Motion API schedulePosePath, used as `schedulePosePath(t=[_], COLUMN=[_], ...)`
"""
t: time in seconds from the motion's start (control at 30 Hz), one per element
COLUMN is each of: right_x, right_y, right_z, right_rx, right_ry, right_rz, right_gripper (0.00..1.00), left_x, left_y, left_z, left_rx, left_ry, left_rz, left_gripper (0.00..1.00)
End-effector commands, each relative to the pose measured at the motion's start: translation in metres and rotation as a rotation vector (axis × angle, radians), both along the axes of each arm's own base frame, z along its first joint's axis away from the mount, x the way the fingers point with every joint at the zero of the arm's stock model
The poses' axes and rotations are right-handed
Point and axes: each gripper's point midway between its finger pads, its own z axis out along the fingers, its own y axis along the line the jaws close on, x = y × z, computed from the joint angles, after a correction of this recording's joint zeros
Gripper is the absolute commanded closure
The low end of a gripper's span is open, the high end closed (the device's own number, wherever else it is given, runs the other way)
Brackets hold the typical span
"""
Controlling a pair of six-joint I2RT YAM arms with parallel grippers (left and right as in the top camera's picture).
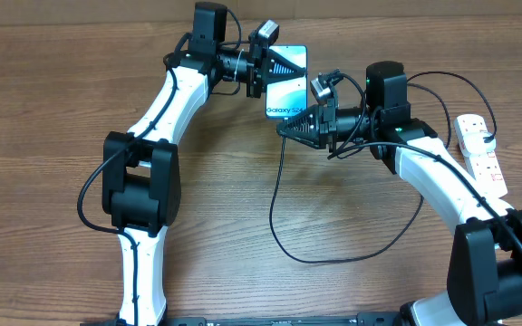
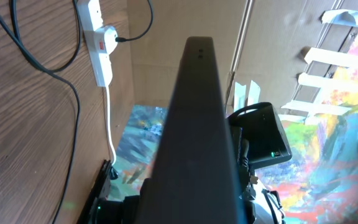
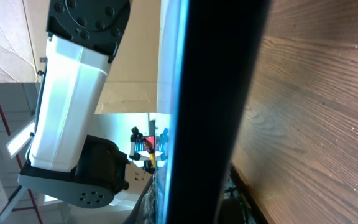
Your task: Plug charger to phone and switch on socket
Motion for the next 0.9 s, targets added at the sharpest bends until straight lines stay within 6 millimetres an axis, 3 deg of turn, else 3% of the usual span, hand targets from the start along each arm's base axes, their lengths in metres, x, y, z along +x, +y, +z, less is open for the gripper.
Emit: schedulePosePath(t=[0.0, 0.23, 0.27, 0.3, 0.33, 0.5, 0.7, 0.87], right_x=[0.033, 0.035, 0.036, 0.036, 0.035, 0.027, 0.015, 0.01], right_y=[-0.016, -0.019, -0.02, -0.021, -0.022, -0.021, -0.019, -0.02], right_z=[0.01, 0.01, 0.01, 0.011, 0.012, 0.019, 0.023, 0.015], right_rx=[-0.05, -0.05, -0.05, -0.047, -0.042, -0.001, 0.032, 0.016], right_ry=[-0.129, -0.127, -0.126, -0.126, -0.129, -0.137, -0.176, -0.159], right_rz=[-0.133, -0.143, -0.146, -0.144, -0.139, -0.083, -0.015, -0.003], right_gripper=[0.96, 0.96, 0.83, 0.49, 0.29, 0.18, 0.16, 0.17], left_x=[-0.028, -0.028, -0.028, -0.028, -0.028, -0.026, -0.022, -0.02], left_y=[-0.016, -0.016, -0.016, -0.016, -0.016, -0.014, -0.009, -0.006], left_z=[0.017, 0.017, 0.017, 0.017, 0.017, 0.017, 0.017, 0.017], left_rx=[-0.07, -0.069, -0.069, -0.069, -0.069, -0.069, -0.088, -0.092], left_ry=[-0.077, -0.076, -0.076, -0.075, -0.075, -0.077, -0.152, -0.171], left_rz=[-0.103, -0.103, -0.103, -0.103, -0.103, -0.098, -0.086, -0.079], left_gripper=[0.96, 0.96, 0.96, 0.96, 0.96, 0.96, 0.96, 0.96])
